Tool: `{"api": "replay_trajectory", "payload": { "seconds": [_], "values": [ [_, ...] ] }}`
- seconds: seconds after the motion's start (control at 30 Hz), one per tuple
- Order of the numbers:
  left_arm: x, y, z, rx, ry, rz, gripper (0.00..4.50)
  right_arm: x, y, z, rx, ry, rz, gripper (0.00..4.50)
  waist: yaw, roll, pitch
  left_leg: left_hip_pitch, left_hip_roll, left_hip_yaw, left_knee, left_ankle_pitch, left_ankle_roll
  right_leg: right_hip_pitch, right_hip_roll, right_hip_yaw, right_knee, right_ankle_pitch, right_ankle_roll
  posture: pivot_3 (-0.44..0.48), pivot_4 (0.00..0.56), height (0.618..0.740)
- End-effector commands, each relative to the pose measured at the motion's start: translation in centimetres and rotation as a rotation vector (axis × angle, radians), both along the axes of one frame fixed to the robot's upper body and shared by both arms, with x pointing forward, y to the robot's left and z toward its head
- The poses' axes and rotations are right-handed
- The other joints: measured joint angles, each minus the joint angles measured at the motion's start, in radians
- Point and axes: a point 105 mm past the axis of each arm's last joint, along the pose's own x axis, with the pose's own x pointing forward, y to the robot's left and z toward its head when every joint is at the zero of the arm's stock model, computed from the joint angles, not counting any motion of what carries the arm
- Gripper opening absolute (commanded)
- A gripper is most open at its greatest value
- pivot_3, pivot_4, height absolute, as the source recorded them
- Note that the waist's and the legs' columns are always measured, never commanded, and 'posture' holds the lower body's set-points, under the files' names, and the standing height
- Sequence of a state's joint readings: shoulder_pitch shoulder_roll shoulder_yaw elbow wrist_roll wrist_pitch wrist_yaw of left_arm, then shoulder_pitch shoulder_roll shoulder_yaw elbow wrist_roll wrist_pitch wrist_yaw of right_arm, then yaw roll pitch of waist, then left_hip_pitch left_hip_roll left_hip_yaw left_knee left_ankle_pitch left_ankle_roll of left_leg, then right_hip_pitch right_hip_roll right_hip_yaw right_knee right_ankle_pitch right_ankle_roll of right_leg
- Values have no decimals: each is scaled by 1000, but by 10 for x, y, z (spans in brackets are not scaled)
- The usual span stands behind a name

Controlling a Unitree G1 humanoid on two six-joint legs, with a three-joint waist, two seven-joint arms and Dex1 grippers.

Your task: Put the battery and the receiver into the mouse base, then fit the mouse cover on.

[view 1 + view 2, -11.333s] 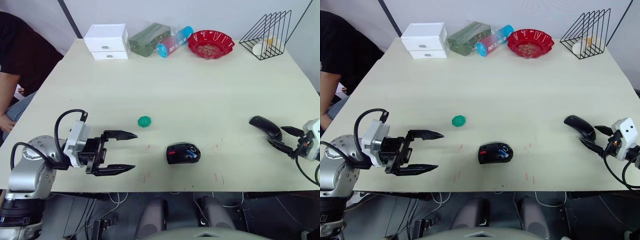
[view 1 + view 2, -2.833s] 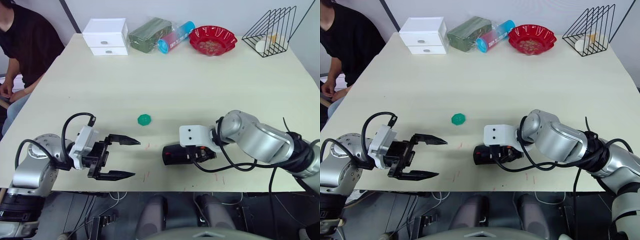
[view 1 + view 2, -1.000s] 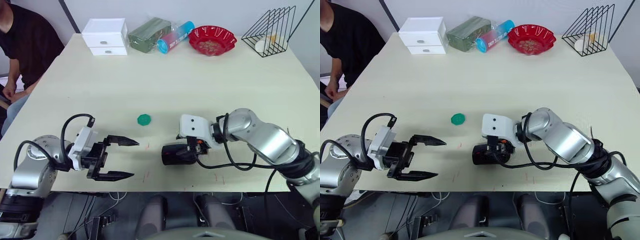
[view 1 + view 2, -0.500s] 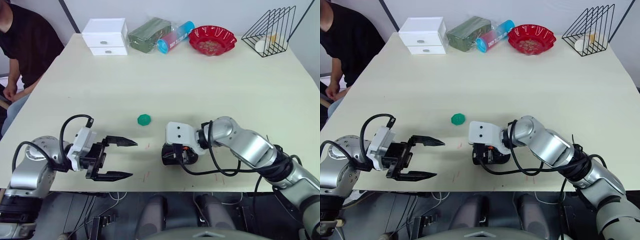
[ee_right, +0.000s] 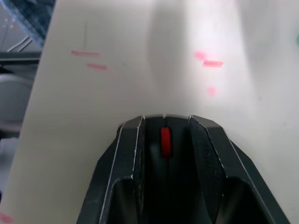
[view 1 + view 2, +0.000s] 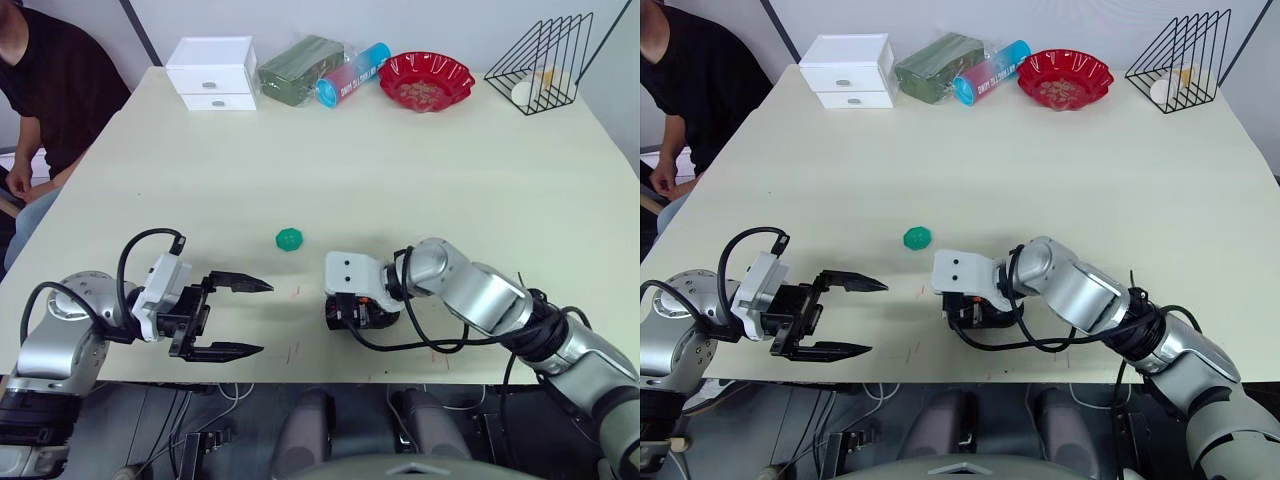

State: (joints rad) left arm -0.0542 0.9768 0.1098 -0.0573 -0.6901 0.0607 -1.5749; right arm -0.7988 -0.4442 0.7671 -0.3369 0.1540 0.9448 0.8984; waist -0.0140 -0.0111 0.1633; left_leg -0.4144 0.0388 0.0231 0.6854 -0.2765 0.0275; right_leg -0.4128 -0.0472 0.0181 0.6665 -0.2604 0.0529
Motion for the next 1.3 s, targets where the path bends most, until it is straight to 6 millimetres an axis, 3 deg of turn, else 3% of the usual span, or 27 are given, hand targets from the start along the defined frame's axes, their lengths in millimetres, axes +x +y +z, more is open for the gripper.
{"api": "replay_trajectory", "payload": {
  "seconds": [0.03, 0.2, 0.4, 0.67, 0.83, 1.07, 1.3],
  "values": [
    [-4, 2, 8, 1, -24, -37, 4500, 2, -13, -17, -101, 40, -53, 1536, 2, 0, 0, 0, 0, 0, 0, 0, 0, 0, 0, 0, 0, 0, 0, 0, 150, 740],
    [-4, 2, 9, 1, -24, -38, 4500, 5, -11, -16, -81, 38, -67, 1536, 3, -1, 0, 0, 0, 0, 0, 0, 0, 0, 0, 0, 0, 0, 0, 0, 150, 740],
    [-4, 0, 9, 1, -26, -44, 4500, 4, -1, 7, 75, 2, -16, 1536, 2, -1, 0, 0, 0, 0, 0, 0, 0, 0, 0, 0, 0, 0, 0, 0, 150, 740],
    [-1, -2, 10, -3, -30, -51, 4500, -2, -4, 37, 279, 14, 25, 1536, 0, -1, 0, 0, 0, 0, 0, 0, 0, 0, 0, 0, 0, 0, 0, 0, 150, 740],
    [1, -4, 11, -6, -33, -57, 4500, -13, -23, 58, 501, 26, 64, 1536, 2, -1, 0, -1, 0, 0, 0, 0, 0, 0, 0, 0, -1, 0, 0, 0, 150, 740],
    [1, -4, 11, -6, -34, -60, 4500, -9, -54, 40, 543, 3, 11, 1536, -3, -1, 0, 0, 0, 0, 0, 0, 0, 1, 0, 0, -1, 0, 0, 0, 150, 740],
    [0, -3, 11, -5, -33, -61, 4500, -10, -62, 28, 604, 54, -3, 1536, 1, -1, 0, 0, 0, 0, 0, 0, 0, 1, 1, 0, 0, 0, 0, 0, 150, 740]
  ]
}}
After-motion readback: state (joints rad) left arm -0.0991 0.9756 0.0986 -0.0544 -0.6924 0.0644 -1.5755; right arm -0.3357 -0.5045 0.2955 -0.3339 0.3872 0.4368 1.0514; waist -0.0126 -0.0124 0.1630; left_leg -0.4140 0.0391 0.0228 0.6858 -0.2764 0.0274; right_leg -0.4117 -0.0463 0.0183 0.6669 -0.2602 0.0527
